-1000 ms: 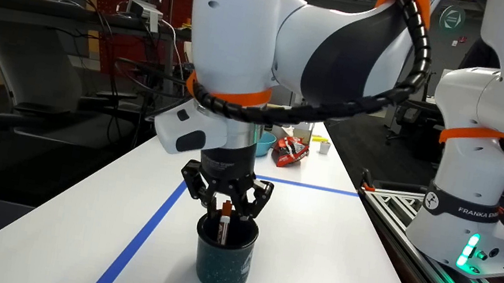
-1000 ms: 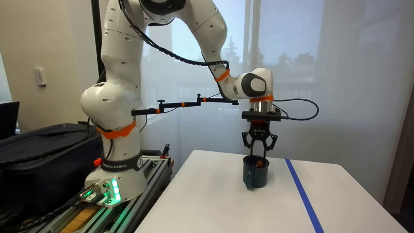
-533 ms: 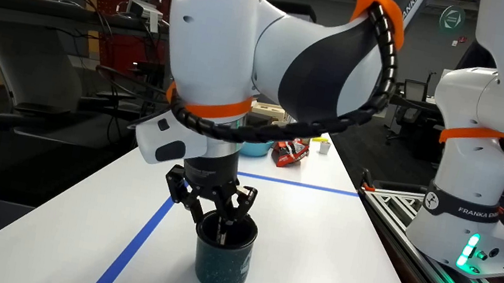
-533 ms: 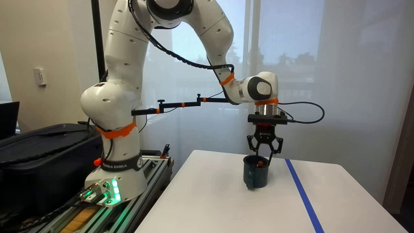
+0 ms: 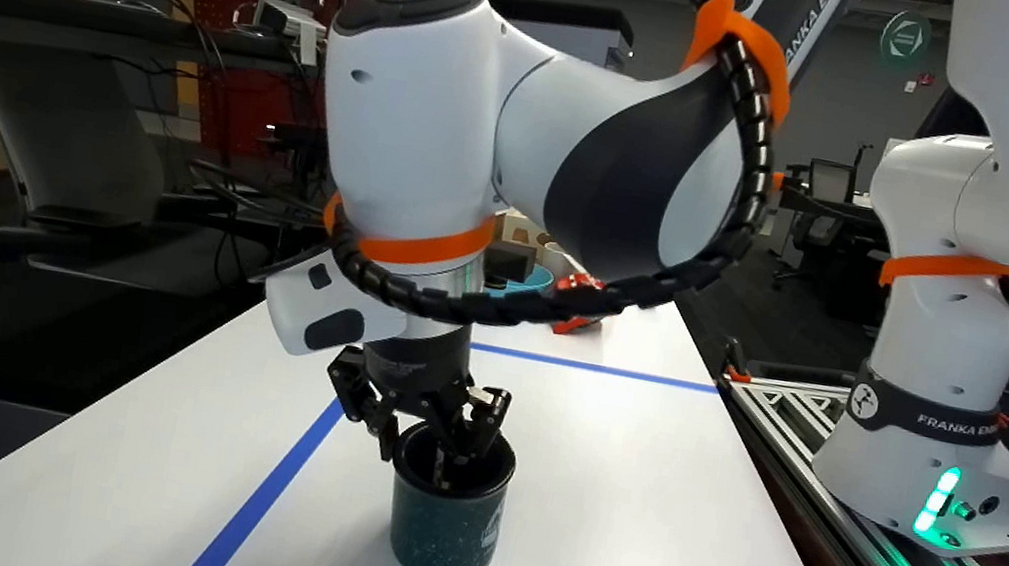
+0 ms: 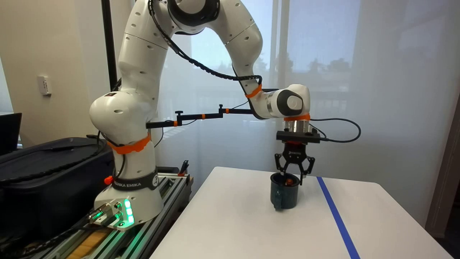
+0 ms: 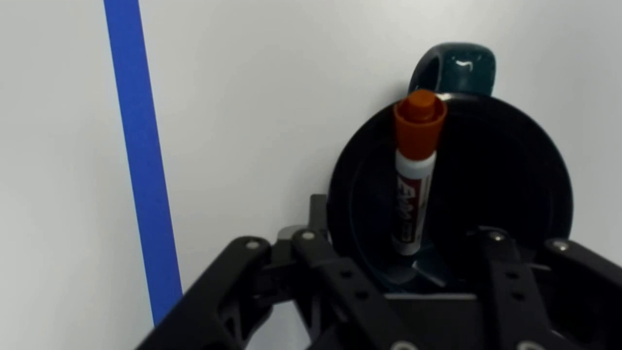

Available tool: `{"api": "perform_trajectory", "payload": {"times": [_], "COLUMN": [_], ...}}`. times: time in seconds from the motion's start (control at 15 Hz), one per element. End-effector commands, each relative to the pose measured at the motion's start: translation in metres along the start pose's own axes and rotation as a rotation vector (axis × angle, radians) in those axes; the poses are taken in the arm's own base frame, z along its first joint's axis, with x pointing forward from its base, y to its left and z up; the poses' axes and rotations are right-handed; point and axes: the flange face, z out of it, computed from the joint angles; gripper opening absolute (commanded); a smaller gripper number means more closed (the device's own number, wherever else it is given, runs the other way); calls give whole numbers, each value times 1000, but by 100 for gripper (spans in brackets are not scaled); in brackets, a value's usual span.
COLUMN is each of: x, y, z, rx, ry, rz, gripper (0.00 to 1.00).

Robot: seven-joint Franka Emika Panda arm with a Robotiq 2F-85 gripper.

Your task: Take the marker out of the cup

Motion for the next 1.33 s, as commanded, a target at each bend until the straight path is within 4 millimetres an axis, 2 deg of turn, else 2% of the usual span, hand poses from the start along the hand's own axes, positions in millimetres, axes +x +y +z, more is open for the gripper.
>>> {"api": "perform_trajectory", "payload": {"times": [0.0, 0.2, 0.33, 0.4, 0.53, 0.93, 1.27], "x": [3, 2, 0, 0, -3, -16, -32], "y": [2, 9, 12, 13, 11, -5, -21], "z": [-6, -15, -25, -30, -39, -59, -63], "rx": [-30, -46, -60, -63, -73, -94, -91], "ry": [-5, 6, 19, 23, 28, 28, 7], "rz": [4, 20, 32, 35, 43, 65, 93], "gripper": [63, 67, 65, 60, 61, 68, 65]}}
